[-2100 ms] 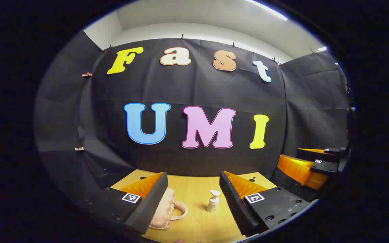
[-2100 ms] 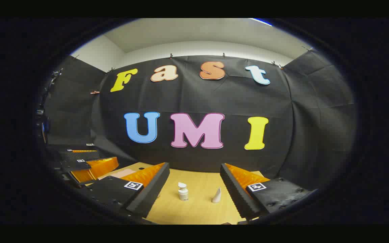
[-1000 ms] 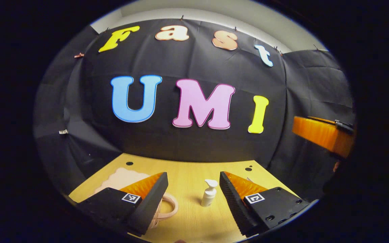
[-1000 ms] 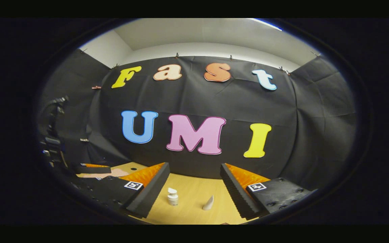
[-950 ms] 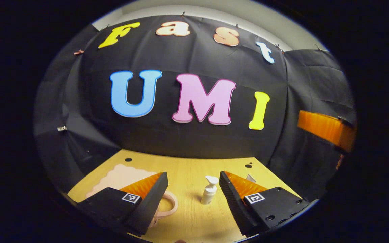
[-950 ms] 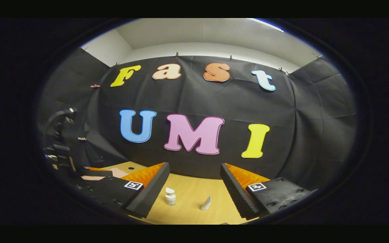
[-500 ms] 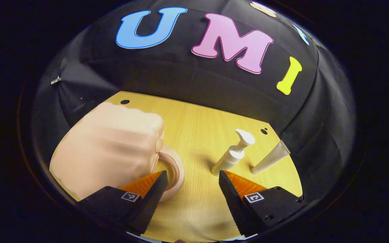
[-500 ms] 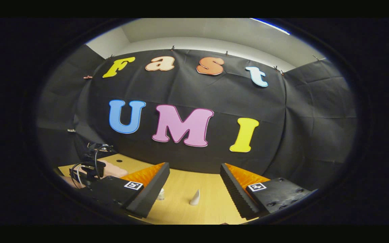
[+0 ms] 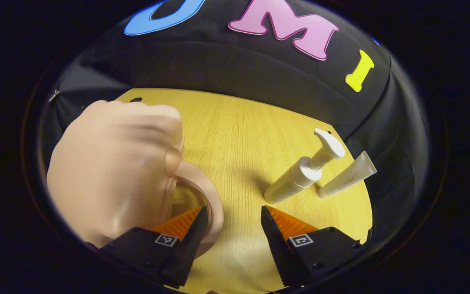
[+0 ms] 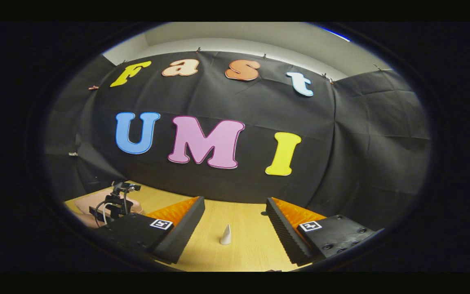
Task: First open the suitcase, pack the skin care products into it, and then close the suitcase.
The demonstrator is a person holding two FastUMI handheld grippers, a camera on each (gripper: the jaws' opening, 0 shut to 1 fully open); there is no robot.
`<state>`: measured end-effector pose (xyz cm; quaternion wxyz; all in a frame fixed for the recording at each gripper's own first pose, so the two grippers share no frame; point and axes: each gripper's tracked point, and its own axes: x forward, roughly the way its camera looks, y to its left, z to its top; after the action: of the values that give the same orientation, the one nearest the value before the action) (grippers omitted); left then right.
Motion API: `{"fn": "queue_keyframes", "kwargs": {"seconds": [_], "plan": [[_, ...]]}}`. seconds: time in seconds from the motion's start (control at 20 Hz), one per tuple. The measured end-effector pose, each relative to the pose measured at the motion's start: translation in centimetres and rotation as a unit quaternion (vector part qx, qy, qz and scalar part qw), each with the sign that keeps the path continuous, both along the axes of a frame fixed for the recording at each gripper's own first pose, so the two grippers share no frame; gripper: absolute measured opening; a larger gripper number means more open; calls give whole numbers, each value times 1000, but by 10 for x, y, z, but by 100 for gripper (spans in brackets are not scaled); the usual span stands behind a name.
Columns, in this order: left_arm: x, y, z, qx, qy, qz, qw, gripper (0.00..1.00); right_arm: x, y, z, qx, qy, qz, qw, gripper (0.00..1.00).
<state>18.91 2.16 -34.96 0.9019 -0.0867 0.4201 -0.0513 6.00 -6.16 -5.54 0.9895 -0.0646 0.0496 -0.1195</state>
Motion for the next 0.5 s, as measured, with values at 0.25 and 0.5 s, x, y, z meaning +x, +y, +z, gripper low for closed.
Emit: {"fn": "queue_keyframes", "kwargs": {"seconds": [0.25, 0.5], "plan": [[3, 18, -5, 22, 13, -8, 1000, 17, 5, -3, -6, 4, 6, -1, 1000, 96], [6, 20, -6, 35, 30, -28, 999, 9, 6, -7, -9, 15, 9, -1, 1000, 96]]}}
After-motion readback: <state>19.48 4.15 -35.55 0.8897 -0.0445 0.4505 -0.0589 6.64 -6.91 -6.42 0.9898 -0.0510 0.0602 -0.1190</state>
